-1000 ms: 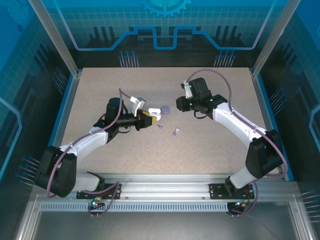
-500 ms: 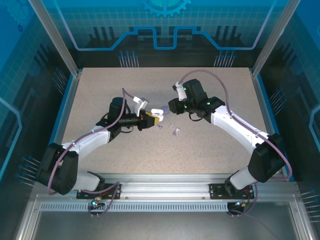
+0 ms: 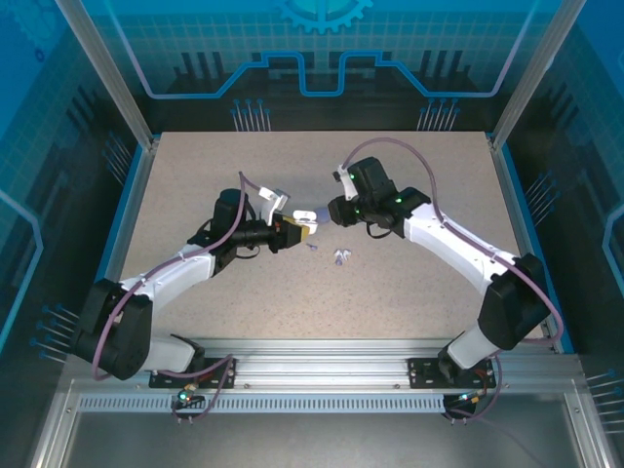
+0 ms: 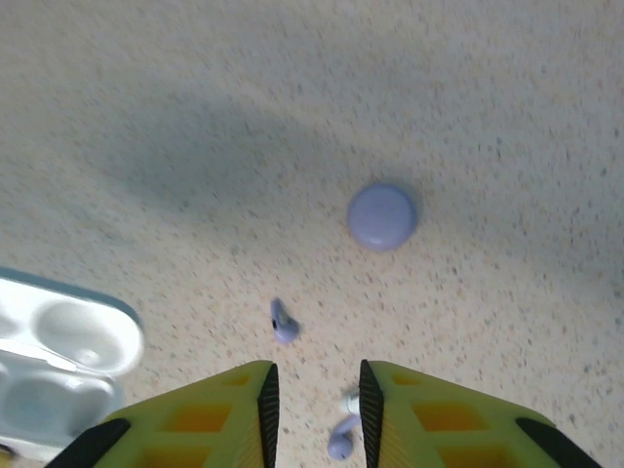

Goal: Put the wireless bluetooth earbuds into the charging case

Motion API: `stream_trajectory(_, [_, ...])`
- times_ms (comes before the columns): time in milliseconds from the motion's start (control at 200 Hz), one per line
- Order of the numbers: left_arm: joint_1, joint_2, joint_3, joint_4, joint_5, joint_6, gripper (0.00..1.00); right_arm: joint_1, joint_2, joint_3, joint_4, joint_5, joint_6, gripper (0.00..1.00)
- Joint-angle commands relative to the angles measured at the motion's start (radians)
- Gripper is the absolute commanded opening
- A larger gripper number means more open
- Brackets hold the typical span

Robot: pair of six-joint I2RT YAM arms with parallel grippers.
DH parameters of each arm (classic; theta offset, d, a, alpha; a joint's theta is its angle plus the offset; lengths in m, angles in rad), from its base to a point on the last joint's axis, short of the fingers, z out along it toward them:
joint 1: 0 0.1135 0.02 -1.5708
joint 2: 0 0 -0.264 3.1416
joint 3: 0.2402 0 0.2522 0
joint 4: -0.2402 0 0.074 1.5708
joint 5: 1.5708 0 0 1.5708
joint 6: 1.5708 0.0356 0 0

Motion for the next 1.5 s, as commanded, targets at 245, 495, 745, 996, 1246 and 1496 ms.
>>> stream_trajectory(245, [0.054, -0.148, -0.051, -0.047, -0.05, -0.048, 0.06, -0.048, 0.119, 0.013, -0.179, -0.197, -0.158, 0.36])
stream_trajectory(495, [0.069, -0.237, -0.073, -0.091, -0.046, -0.055, 0.07, -0.036, 0.249, 0.089, -0.272, -0.241, -0.228, 0.32])
stream_trajectory(745, [0.082, -0.269, -0.081, -0.112, -0.045, -0.054, 0.07, 0.008, 0.351, 0.152, -0.326, -0.151, -0.242, 0.32])
stream_trajectory(996, [0.085, -0.273, -0.079, -0.119, -0.041, -0.051, 0.07, 0.027, 0.438, 0.221, -0.37, -0.073, -0.249, 0.34])
stream_trajectory(1246, [0.087, -0.275, -0.078, -0.125, -0.039, -0.047, 0.07, 0.038, 0.505, 0.29, -0.4, -0.046, -0.253, 0.34])
stream_trajectory(1496, [0.088, -0.277, -0.079, -0.128, -0.039, -0.044, 0.07, 0.052, 0.556, 0.334, -0.428, -0.024, -0.253, 0.35])
